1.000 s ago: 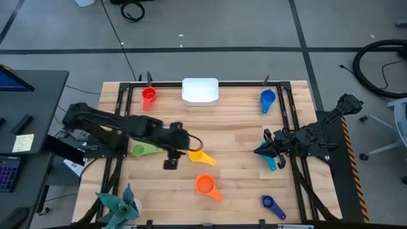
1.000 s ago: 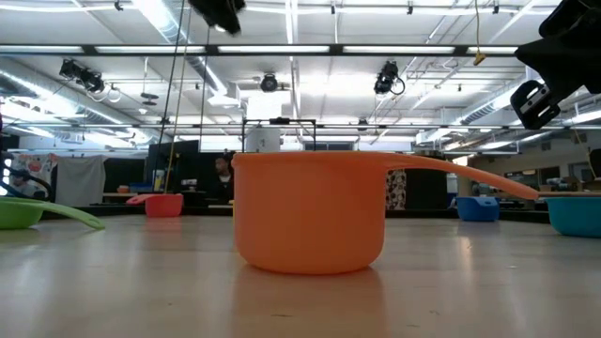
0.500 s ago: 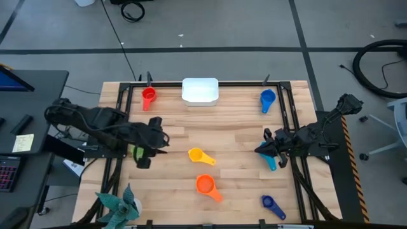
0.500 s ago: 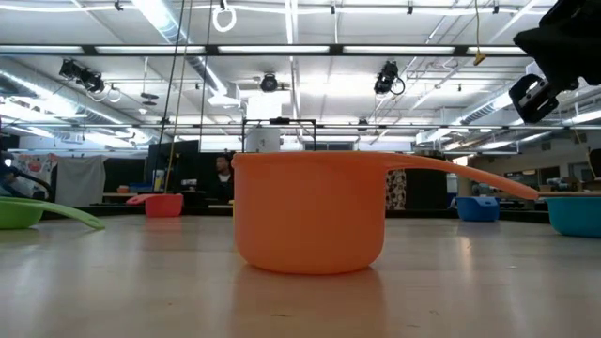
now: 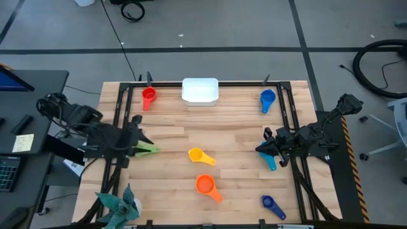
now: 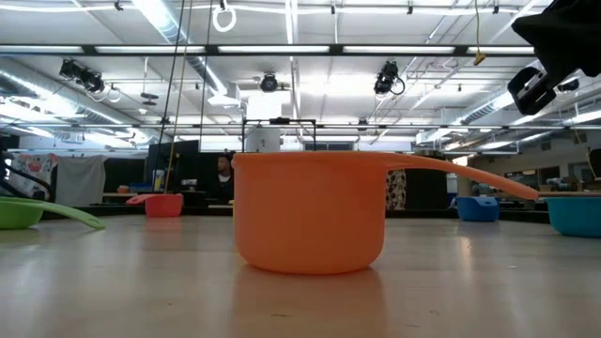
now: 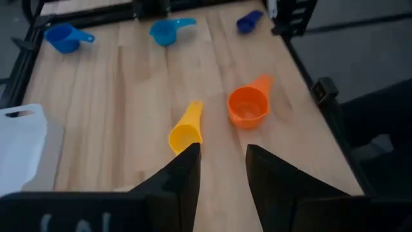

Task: Nest measuring cups in basket
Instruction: Stack the blue measuring cup on top of the orange measuring cup

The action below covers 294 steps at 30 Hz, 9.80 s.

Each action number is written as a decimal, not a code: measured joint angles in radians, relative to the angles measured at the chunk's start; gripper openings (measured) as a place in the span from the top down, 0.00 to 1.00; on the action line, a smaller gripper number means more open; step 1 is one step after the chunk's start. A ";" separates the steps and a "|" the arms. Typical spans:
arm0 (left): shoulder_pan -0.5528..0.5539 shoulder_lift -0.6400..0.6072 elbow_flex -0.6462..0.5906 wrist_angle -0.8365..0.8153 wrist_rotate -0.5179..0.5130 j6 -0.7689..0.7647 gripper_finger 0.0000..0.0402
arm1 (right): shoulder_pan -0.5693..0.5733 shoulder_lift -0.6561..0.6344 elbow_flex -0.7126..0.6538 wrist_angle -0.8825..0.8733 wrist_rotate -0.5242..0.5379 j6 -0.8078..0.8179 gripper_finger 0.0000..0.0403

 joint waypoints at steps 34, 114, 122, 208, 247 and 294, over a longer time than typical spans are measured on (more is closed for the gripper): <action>-0.102 -0.484 -0.674 0.331 -0.002 -0.245 0.68 | -0.009 0.046 0.575 -0.794 0.812 -0.260 0.97; -0.101 -0.482 -0.674 0.346 -0.079 -0.223 0.68 | -1.376 1.199 0.927 -1.189 0.039 -0.001 0.68; -0.101 -0.481 -0.674 0.346 -0.079 -0.223 0.68 | -1.404 1.199 0.927 -1.181 -0.015 0.013 0.68; -0.101 -0.481 -0.674 0.350 -0.079 -0.274 0.68 | -1.273 1.197 0.835 -1.127 -0.066 -0.249 0.97; -0.101 -0.481 -0.674 0.333 -0.132 -0.185 0.68 | -0.399 1.198 1.380 -1.459 -0.144 0.279 0.97; -0.101 -0.481 -0.674 0.334 -0.128 -0.250 0.68 | -0.074 1.985 2.236 -1.598 -0.151 0.498 0.97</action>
